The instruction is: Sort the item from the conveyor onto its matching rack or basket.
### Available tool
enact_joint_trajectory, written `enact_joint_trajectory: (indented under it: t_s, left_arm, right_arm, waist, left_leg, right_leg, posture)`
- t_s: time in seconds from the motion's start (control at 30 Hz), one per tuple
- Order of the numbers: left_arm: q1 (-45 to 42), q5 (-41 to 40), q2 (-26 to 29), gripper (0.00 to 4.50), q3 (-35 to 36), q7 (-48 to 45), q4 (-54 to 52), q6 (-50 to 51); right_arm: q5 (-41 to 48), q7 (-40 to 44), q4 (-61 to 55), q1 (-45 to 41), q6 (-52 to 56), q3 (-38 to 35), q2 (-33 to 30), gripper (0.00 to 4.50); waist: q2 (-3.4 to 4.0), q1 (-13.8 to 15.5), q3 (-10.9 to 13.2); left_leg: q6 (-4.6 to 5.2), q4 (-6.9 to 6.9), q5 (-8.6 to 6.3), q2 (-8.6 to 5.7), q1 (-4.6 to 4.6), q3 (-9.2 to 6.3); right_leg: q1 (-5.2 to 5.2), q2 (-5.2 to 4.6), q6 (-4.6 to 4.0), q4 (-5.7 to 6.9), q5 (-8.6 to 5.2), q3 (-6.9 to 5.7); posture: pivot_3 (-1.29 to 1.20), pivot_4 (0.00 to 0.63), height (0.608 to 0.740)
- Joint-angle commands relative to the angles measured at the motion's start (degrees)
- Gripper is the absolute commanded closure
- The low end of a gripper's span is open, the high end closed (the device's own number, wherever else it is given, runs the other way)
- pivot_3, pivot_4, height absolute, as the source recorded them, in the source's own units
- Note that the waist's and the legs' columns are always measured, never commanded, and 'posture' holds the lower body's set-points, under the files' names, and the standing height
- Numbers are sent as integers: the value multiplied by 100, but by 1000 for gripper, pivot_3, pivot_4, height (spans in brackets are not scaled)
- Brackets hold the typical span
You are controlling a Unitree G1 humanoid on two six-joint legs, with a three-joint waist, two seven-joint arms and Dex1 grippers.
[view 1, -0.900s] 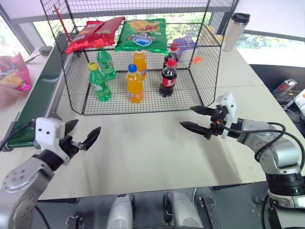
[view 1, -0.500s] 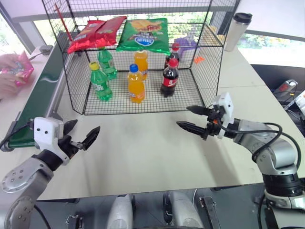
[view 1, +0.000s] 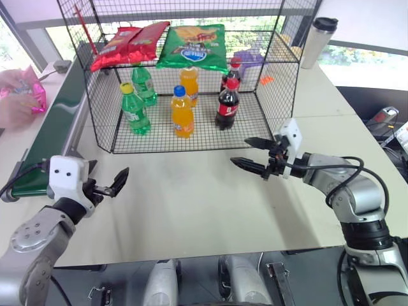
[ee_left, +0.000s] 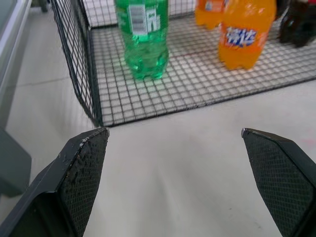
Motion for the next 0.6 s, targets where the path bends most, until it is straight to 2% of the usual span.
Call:
enact_joint_trajectory:
  t_s: [0.03,0.27,0.6]
  left_arm:
    - [25,-117,14,26,257,-108,-151,-151]
    - [89,-386,29,26,385,-275,-165,-143]
    - [-14,-276,111,26,180,-316,-104,-126]
  right_arm:
    - [90,77,14,-131,-74,-133,46,0]
    - [200,199,87,-133,-121,-263,34,0]
    - [100,263,131,-89,-266,-161,87,0]
  waist:
    - [0,-1,0]
    - [0,4,0]
    - [0,0,0]
  left_leg:
    - [0,0,0,0,0,0]
    - [0,1,0,0,0,0]
    - [0,1,0,0,0,0]
  right_leg:
    - [0,0,0,0,0,0]
    - [1,0,0,0,0,0]
    - [1,1,1,0,1,0]
  posture:
    - [0,150,740]
    - [0,150,740]
    - [0,150,740]
